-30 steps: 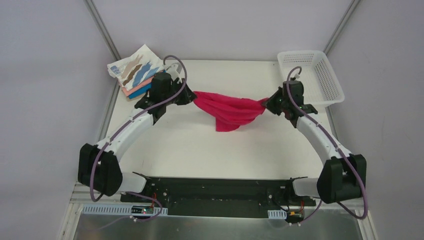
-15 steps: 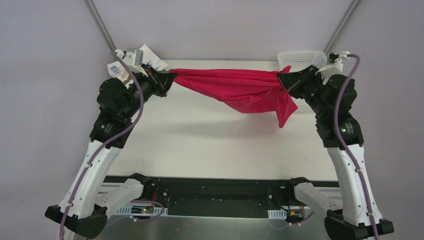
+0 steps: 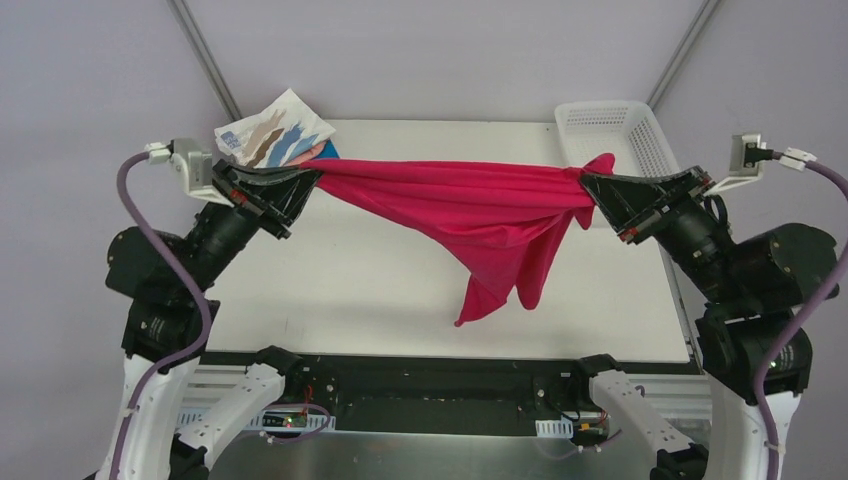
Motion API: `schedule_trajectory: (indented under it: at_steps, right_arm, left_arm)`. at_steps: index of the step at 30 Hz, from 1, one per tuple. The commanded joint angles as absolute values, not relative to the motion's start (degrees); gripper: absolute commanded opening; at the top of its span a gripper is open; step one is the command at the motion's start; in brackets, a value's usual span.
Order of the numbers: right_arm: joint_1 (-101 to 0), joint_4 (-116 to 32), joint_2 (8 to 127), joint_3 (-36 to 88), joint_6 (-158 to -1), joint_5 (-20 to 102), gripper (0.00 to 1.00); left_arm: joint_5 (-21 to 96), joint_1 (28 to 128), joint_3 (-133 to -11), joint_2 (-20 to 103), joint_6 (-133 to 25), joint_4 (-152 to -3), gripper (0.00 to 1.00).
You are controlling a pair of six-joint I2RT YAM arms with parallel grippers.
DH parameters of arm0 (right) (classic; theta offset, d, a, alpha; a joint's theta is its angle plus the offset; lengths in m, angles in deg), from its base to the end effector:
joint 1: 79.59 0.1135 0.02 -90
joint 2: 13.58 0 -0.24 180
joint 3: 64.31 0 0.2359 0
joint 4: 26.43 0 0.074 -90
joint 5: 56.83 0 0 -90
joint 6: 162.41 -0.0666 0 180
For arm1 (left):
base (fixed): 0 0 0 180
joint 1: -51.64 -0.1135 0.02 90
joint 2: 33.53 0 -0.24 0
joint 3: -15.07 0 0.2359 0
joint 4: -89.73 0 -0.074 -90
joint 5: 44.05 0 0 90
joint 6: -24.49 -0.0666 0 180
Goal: Fold and stack the t-shirts
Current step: Flatten out the tshirt
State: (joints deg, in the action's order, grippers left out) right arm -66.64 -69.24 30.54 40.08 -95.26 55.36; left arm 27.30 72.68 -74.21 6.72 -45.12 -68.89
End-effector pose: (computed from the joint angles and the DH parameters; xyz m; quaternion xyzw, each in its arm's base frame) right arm 0.0861 0.0456 0.5261 -0.1045 0.5918 0.3515 0.7179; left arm 0.0978 -0.0604 0.5103 0.1415 0.5100 -0.3771 0.7600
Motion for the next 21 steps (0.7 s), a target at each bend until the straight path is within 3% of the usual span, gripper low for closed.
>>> schedule_trajectory:
  at_steps: [1,7,12,16,21]
  right_arm:
    - [-67.1,-69.9,29.1,44.0,-93.6,56.5,0.0]
    - [-67.0,-70.1,30.4,42.2,-92.0,51.7,0.0]
    - [-67.1,-66.7,38.8,39.0,-87.4,42.6,0.0]
    - [-67.2,-60.1,48.7,40.6,-82.0,33.9,0.0]
    - [-67.8,-55.7,58.5,50.5,-79.3,30.9,0.0]
  left_arm:
    - [27.4,72.5,-75.0,2.2,-45.0,-70.6,0.0]
    - [34.8,72.5,-72.6,2.8,-45.3,-70.6,0.0]
    - [47.3,72.5,-75.3,17.5,-46.8,-70.2,0.0]
    - [57.6,71.4,-86.5,33.8,-50.4,-67.7,0.0]
    - [50.1,66.5,-103.4,48.1,-48.8,-65.0,0.0]
